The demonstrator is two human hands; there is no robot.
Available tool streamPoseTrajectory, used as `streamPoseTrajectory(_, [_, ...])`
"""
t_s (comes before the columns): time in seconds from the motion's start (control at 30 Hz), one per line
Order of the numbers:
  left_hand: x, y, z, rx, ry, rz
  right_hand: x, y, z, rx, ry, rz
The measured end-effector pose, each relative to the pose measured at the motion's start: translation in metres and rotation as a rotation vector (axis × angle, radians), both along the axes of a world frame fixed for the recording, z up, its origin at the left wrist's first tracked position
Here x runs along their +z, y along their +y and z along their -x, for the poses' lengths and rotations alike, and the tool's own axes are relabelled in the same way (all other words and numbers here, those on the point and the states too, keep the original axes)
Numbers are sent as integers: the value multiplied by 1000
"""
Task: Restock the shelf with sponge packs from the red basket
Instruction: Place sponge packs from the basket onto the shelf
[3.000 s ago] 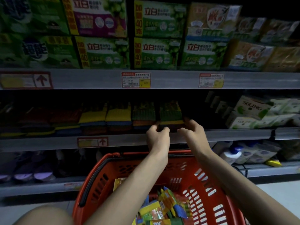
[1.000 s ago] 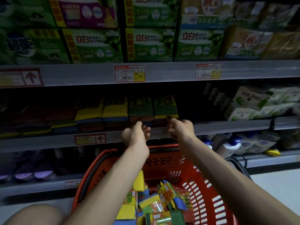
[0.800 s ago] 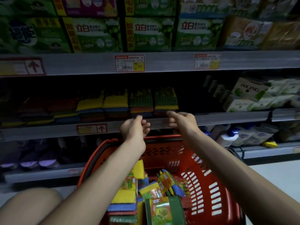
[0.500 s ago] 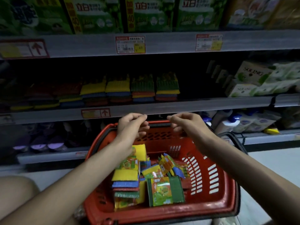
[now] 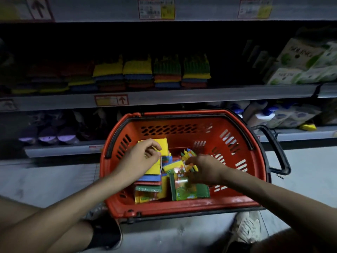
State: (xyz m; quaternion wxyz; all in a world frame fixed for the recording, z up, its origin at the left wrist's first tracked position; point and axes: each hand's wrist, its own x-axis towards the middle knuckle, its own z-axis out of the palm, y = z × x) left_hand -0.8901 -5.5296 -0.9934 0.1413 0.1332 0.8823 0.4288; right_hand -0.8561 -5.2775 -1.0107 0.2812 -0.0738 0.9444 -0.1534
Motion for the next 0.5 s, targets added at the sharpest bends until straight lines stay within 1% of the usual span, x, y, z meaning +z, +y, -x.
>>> streamPoseTrajectory(0.07, [-5, -5, -7, -129, 131, 188, -17, 0, -3, 40, 8, -54])
streamPoseTrajectory(0.13, [-7, -8, -13, -249, 241, 387, -27, 0, -5, 30, -36, -75])
streamPoseTrajectory(0.2, [-11, -10, -15, -342, 295, 497, -35, -2, -7, 17, -104, -69])
streamPoseTrajectory(0.3, [-18, -12, -15, -395, 297, 530, -40, 0, -8, -42, -163, 4])
streamPoseTrajectory(0.4, [-21, -10, -15, -400, 276, 530, -42, 3, -5, -25, -123, -41])
streamPoseTrajectory(0.5, [-22, -6, -13, -402, 262, 544, -41, 4, -5, -10, -131, -53])
